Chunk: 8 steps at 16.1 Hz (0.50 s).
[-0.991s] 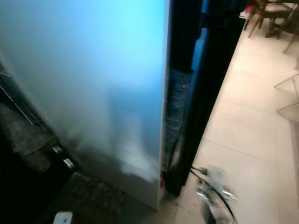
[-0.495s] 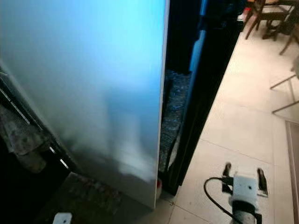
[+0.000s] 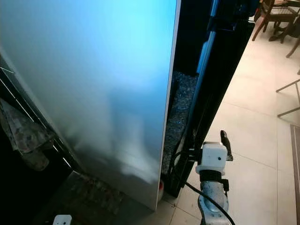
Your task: Restocking fridge
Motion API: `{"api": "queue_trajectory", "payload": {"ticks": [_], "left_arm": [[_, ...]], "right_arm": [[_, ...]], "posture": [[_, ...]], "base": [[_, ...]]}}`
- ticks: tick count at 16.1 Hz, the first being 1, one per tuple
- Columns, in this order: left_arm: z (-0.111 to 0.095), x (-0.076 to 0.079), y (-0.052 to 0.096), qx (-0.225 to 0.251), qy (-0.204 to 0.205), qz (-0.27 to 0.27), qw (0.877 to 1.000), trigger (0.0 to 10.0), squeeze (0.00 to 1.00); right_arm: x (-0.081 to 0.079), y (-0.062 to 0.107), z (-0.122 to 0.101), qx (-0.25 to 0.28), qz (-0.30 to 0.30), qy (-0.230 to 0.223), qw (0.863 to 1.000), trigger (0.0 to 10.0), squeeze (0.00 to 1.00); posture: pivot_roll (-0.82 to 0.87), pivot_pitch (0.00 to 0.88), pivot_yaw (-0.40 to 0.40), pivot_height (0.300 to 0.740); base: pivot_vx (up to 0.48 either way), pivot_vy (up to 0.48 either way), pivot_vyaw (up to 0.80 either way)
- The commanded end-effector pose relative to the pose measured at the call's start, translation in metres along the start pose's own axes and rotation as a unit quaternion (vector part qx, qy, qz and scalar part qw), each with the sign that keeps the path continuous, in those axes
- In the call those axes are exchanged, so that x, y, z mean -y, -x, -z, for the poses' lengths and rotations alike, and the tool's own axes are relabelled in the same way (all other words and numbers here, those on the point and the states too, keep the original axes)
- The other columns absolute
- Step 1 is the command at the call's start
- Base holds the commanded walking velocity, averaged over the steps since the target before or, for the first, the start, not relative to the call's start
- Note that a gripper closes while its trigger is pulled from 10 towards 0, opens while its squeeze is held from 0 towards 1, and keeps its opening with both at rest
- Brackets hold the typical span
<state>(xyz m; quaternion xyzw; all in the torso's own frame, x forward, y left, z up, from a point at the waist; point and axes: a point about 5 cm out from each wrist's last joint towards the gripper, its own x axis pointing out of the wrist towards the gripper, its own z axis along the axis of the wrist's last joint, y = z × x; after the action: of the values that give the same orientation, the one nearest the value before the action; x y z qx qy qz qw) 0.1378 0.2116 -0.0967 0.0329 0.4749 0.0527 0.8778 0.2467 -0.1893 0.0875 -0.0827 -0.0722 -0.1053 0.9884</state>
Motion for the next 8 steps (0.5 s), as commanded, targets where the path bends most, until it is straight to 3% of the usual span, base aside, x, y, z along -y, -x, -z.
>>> {"api": "queue_trajectory", "payload": {"ticks": [1,2,3,4,5,6,8], "left_arm": [[0.002,-0.003,0.001,-0.001,-0.003,-0.006,1.0,10.0,0.0],[0.001,-0.003,0.001,-0.001,-0.002,-0.006,1.0,10.0,0.0],[0.001,-0.003,0.0,-0.002,-0.002,-0.005,1.0,10.0,0.0],[0.001,-0.003,0.0,-0.002,-0.002,-0.005,1.0,10.0,0.0],[0.001,-0.003,0.0,-0.002,-0.001,-0.004,1.0,10.0,0.0],[0.001,-0.002,0.0,-0.002,-0.001,-0.004,1.0,10.0,0.0],[0.0,-0.002,0.0,-0.002,-0.001,-0.003,1.0,10.0,0.0]], "right_arm": [[0.004,-0.005,-0.01,0.015,0.02,-0.005,1.0,10.0,1.0],[0.005,-0.009,-0.015,0.021,0.029,-0.006,0.999,10.0,1.0],[0.005,-0.023,-0.026,0.039,0.042,-0.022,0.998,10.0,1.0],[0.005,-0.023,-0.026,0.039,0.042,-0.022,0.998,10.0,1.0],[0.002,-0.031,-0.035,0.041,0.031,-0.026,0.998,10.0,0.57],[-0.001,-0.035,-0.038,0.042,0.021,-0.029,0.998,10.0,0.0],[-0.008,-0.047,-0.047,0.053,-0.003,-0.032,0.998,10.0,0.0]], "posture": [[-0.12,0.0,0.019,0.74],[-0.12,0.0,0.02,0.74],[-0.12,0.0,0.024,0.74],[-0.12,0.0,0.024,0.74],[-0.12,0.0,0.026,0.74],[-0.12,0.0,0.026,0.74],[-0.12,0.0,0.032,0.74]], "base": [[0.0,0.0,0.0],[0.0,0.0,0.0],[0.0,0.0,0.0],[0.0,0.0,0.0],[0.0,0.0,0.0],[0.0,0.0,0.0],[0.0,0.0,0.0]]}}
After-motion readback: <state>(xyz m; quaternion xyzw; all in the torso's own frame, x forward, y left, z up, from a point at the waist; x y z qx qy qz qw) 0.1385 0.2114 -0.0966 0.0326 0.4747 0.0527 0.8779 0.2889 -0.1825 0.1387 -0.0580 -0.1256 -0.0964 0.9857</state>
